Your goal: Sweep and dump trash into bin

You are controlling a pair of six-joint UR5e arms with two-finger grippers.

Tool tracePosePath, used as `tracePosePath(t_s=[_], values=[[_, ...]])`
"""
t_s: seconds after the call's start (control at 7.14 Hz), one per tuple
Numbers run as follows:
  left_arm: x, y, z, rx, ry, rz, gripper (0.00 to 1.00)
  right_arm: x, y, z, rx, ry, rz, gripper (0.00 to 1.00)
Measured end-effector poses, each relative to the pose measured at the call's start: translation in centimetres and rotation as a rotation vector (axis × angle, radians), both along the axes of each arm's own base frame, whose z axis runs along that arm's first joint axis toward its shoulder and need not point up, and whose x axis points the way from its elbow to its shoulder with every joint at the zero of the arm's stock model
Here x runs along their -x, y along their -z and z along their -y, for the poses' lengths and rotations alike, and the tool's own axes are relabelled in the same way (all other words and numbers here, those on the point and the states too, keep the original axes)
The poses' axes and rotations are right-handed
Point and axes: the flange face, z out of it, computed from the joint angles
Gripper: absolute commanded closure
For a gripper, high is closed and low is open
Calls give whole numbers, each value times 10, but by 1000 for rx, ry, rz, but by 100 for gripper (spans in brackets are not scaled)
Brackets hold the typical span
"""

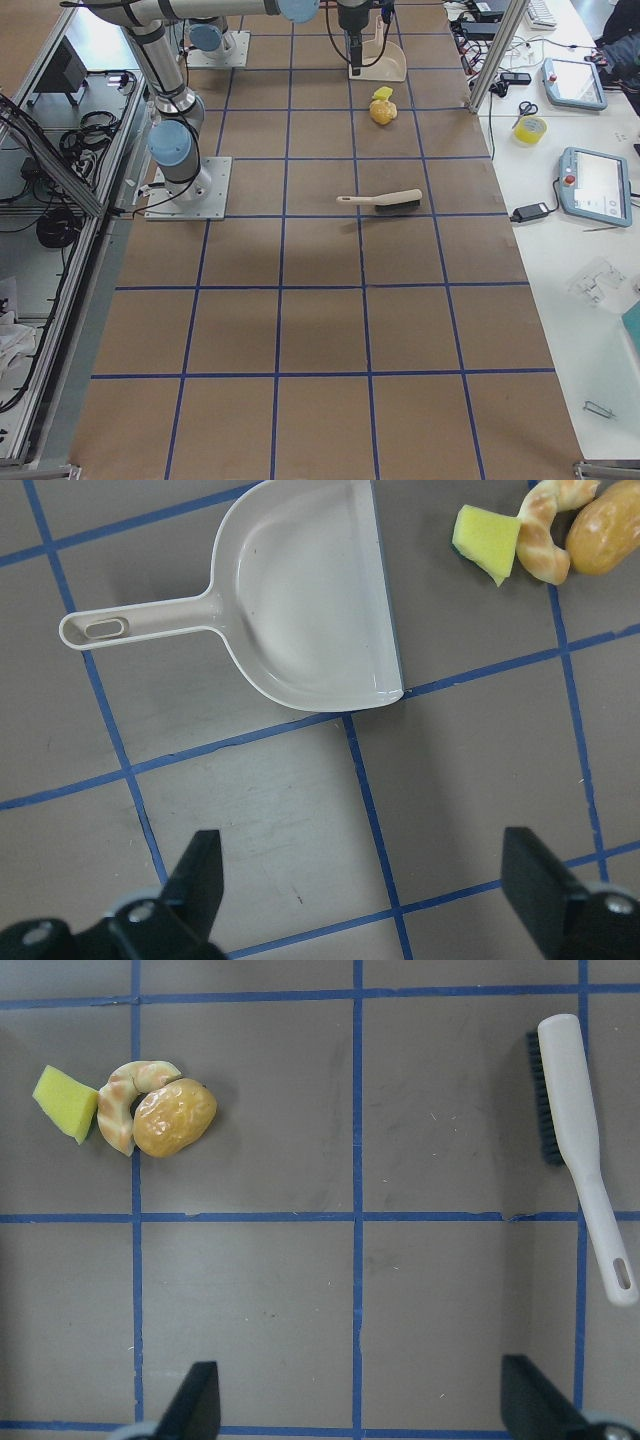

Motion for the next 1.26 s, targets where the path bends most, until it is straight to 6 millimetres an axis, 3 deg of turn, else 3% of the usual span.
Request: tracePosePath(t_s=[0.14,0.28,0.56,0.98,1.26], values=[[2,-3,-3,3,-12,3,0,0,0,0,0,0,0,0],[3,-5,-6,4,-17,7,7,0,0,0,0,0,0,0],[-1,5,6,10,55,14,5,1,-1,-1,0,0,-8,0],[-11,57,49,21,483,39,0,6,-3,-1,1,8,-19,0],[-39,103,77,-22,841,46,0,31,2,7,-1,30,-42,0]])
